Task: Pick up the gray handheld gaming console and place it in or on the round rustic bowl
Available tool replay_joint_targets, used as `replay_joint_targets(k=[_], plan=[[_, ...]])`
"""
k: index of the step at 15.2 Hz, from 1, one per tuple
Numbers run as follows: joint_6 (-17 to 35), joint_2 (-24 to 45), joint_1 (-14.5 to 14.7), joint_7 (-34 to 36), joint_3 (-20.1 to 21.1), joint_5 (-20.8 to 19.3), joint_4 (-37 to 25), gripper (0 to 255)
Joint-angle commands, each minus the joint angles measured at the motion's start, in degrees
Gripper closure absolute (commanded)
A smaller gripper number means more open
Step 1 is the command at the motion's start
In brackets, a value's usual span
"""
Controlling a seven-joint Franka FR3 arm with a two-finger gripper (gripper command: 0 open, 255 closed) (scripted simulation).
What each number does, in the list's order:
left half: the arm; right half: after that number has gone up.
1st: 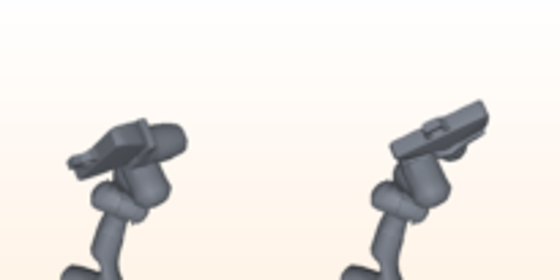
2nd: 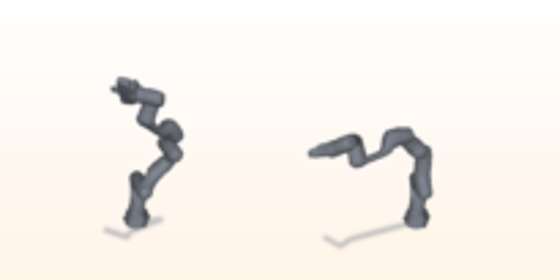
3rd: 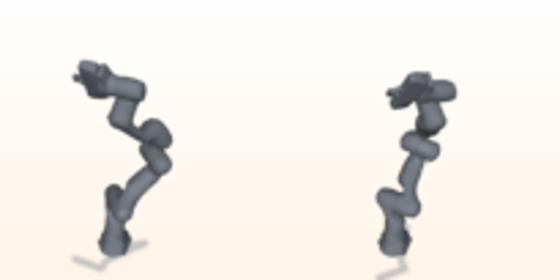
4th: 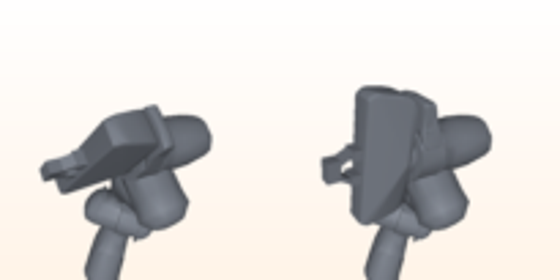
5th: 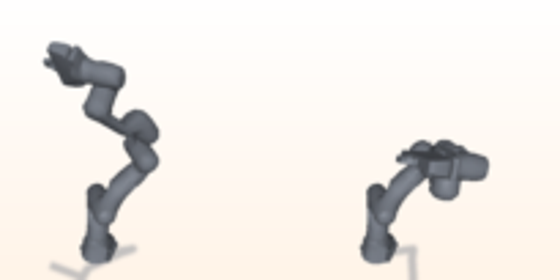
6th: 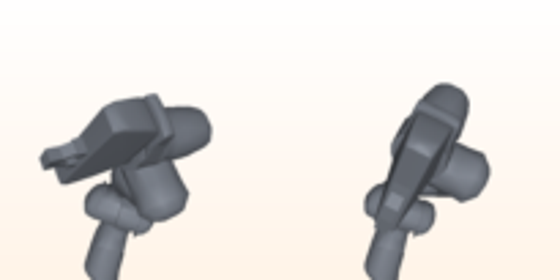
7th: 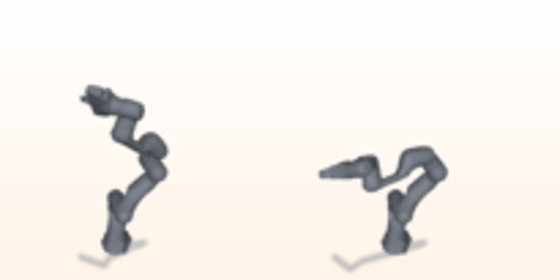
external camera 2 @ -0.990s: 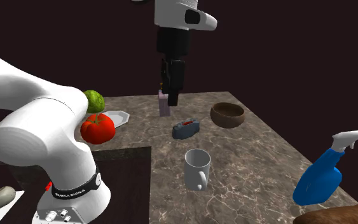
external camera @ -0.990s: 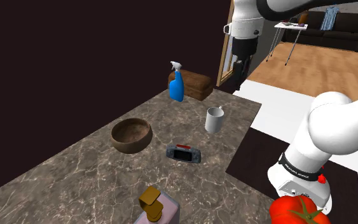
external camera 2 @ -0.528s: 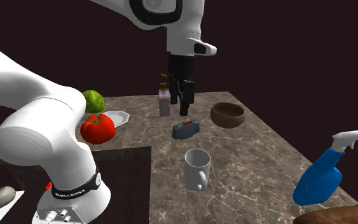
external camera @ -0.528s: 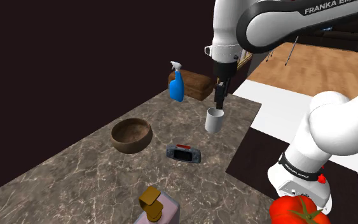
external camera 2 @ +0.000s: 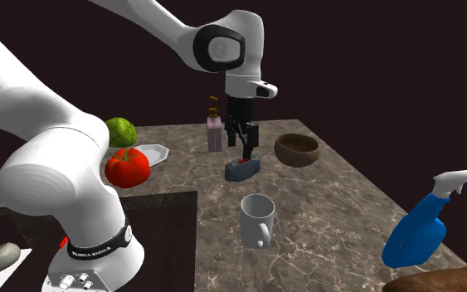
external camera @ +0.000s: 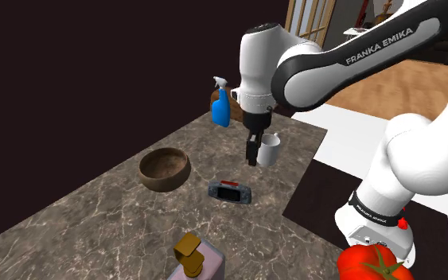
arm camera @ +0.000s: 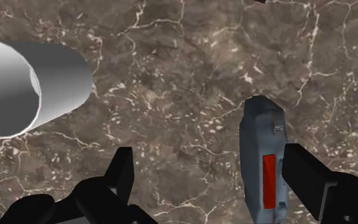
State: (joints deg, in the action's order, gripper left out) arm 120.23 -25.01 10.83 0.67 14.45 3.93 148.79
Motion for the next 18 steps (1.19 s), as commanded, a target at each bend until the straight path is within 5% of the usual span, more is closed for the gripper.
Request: replay_joint_targets(k=[1, 7, 18], plan=[[3.8, 3.7, 0.8, 0.8, 1.7, 0.0, -0.4, 0], [13.8, 15.6, 2.3, 4.4, 6.4, -2.8, -3.1, 0], [20.5, 20.5, 1.7, 6.4, 6.8, -5.5, -1.1, 0]])
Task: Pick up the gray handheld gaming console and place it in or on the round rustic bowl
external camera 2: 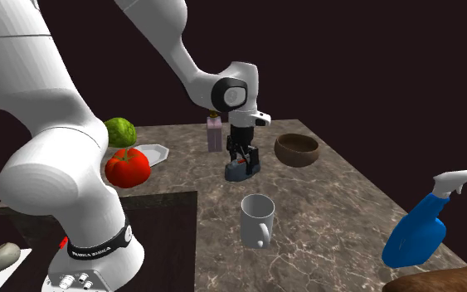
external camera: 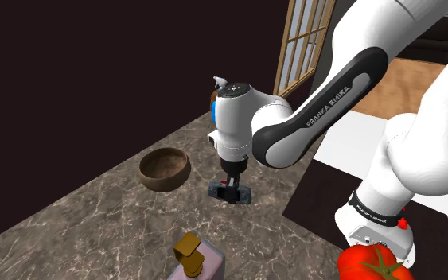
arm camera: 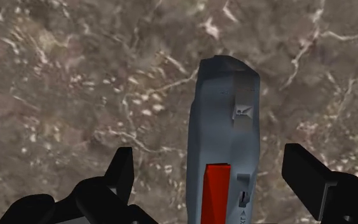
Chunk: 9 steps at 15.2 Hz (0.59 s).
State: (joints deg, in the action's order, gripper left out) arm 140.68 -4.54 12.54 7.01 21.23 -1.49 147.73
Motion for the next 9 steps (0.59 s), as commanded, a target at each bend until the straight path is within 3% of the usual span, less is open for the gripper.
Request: replay_joint_targets(k=[1, 5, 6, 9], plan=[[0.1, 0.1, 0.0, 0.0, 0.0, 0.0, 0.0, 0], [0.1, 0.1, 0.0, 0.0, 0.0, 0.0, 0.0, 0], [0.1, 0.1, 0.0, 0.0, 0.0, 0.0, 0.0, 255], [0.1, 0.1, 0.0, 0.0, 0.0, 0.0, 0.0, 255]])
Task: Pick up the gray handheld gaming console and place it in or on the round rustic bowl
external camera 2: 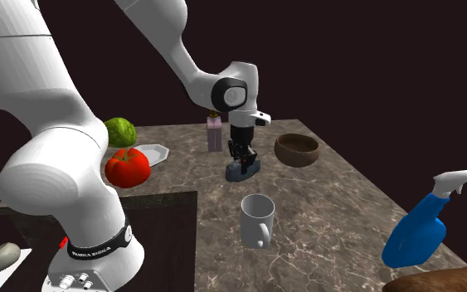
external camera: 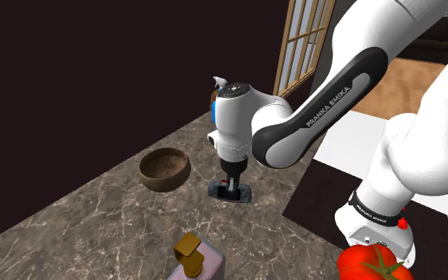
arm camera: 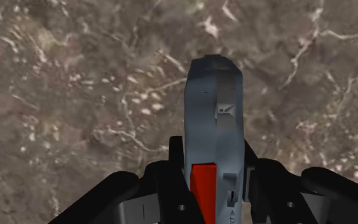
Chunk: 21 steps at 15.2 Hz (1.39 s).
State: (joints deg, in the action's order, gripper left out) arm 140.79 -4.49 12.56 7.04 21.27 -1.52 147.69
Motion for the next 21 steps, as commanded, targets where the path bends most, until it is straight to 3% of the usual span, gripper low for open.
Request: replay_joint_targets(k=[1, 6, 21], plan=[[0.0, 0.0, 0.0, 0.0, 0.0, 0.0, 0.0, 255], [0.0, 0.0, 0.0, 0.0, 0.0, 0.0, 0.0, 255], [-13.2, -9.6, 0.9, -3.7, -1.2, 4.3, -4.0, 255]])
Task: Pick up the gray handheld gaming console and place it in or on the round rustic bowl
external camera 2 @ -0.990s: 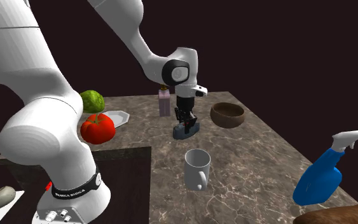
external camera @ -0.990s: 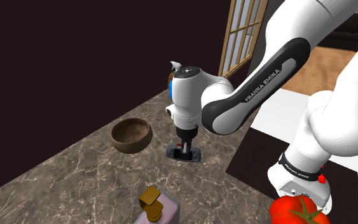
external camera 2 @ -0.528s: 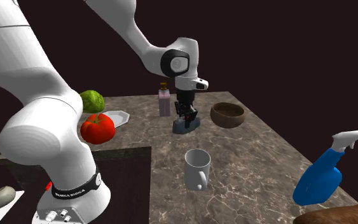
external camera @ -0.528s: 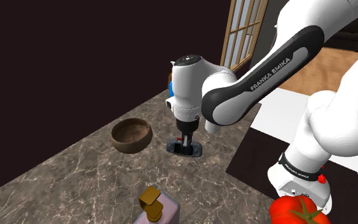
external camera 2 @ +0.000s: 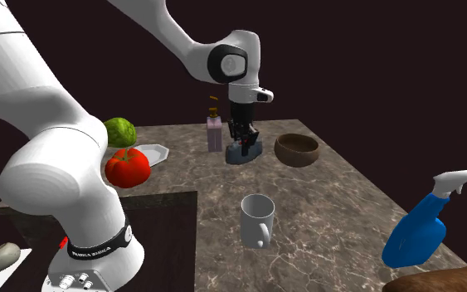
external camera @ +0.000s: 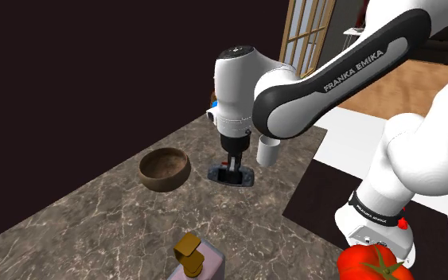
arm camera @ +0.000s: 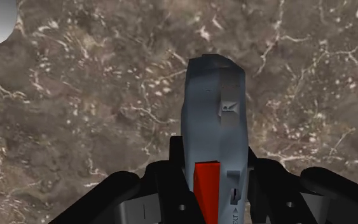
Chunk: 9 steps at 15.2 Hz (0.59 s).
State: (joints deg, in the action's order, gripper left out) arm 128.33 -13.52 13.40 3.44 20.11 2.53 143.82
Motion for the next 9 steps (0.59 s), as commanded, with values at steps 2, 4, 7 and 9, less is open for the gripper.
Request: replay_joint_targets(k=[2, 4, 7, 9], plan=[[-2.5, -1.6, 0.2, -0.4, -0.2, 0.5, -0.9, 255], [-4.2, -2.5, 0.2, -0.7, -0.4, 0.7, -1.8, 255], [-6.7, -3.8, 0.3, -1.0, -0.7, 1.0, -3.1, 255], [-8.4, -4.6, 0.4, -1.3, -0.9, 1.1, -4.0, 255]])
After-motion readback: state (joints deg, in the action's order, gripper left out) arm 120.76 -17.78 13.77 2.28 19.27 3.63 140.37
